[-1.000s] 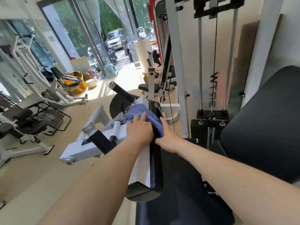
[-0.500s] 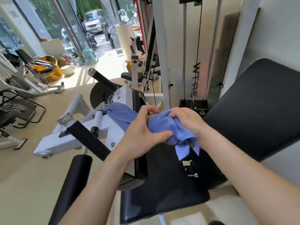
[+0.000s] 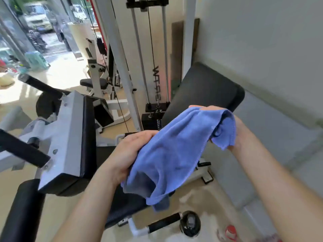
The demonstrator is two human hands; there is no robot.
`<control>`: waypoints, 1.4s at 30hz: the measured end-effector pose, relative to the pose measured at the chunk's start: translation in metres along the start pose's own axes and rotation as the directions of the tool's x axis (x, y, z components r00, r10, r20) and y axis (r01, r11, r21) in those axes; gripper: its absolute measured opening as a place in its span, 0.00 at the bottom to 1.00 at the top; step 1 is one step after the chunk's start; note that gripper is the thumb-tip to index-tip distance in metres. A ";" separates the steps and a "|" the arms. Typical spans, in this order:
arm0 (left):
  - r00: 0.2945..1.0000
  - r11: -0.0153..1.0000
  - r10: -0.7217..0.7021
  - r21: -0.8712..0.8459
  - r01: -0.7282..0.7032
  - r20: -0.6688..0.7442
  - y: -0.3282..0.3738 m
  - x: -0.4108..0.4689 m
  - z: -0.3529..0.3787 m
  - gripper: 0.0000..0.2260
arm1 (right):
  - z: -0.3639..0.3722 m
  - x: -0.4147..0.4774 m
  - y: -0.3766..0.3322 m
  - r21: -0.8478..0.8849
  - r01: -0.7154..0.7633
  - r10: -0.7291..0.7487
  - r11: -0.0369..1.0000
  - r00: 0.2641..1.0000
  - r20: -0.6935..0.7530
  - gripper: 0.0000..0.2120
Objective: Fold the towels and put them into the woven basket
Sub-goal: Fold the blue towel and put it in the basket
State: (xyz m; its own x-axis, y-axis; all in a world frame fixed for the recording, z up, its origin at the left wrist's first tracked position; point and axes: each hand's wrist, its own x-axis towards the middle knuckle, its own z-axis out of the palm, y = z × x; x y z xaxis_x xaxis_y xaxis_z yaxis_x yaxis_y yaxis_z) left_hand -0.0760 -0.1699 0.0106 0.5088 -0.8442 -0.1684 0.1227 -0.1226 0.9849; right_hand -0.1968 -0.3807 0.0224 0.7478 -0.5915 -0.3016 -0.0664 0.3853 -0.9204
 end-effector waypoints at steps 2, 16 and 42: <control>1.000 0.985 -0.002 0.173 0.000 0.012 -0.013 0.003 0.025 0.11 | -0.010 -0.021 -0.006 0.036 -0.004 0.000 0.999 0.994 0.109 0.09; 0.891 0.892 0.411 0.283 -0.351 -0.192 -0.036 -0.030 0.241 0.08 | -0.109 -0.133 -0.008 0.418 -0.067 0.043 0.906 0.997 0.067 0.07; 0.763 0.714 0.016 0.527 -0.462 0.646 -0.002 -0.119 0.391 0.09 | -0.312 -0.385 0.015 -0.861 0.055 -0.536 0.505 0.802 -0.263 0.18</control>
State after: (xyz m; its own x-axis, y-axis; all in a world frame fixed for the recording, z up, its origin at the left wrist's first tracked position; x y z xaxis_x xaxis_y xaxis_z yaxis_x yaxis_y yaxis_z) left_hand -0.4705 -0.2730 0.0445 -0.1606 -0.9833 -0.0860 -0.5965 0.0272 0.8022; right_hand -0.6918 -0.3683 0.0470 0.4617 -0.8674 0.1858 -0.5614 -0.4479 -0.6958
